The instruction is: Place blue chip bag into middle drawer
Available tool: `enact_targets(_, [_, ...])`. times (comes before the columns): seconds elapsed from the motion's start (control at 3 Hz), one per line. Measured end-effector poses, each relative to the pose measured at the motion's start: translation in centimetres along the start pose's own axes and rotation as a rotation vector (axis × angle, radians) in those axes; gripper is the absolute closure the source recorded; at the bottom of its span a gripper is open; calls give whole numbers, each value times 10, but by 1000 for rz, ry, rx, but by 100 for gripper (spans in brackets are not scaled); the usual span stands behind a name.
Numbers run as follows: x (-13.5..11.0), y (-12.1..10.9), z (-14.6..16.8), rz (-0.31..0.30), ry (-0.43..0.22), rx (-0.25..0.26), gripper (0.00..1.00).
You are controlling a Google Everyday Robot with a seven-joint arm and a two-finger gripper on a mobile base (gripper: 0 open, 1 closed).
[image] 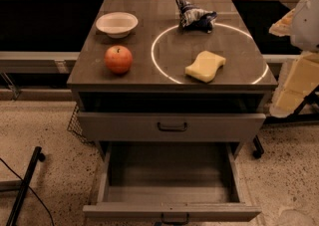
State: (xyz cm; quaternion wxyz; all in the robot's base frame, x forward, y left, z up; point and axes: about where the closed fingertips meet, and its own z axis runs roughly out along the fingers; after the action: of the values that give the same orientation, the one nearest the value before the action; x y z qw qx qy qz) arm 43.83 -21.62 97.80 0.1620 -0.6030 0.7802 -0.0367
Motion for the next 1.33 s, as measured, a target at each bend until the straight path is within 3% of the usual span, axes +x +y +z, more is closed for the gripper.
enact_targets(0.67, [-3,-4,-1,-3,-14,23,0])
enact_targets(1.0, [-26,-57,4,-3,-37,149,0])
enact_targets(1.33, [-56,-135,8,-4,-64,341,0])
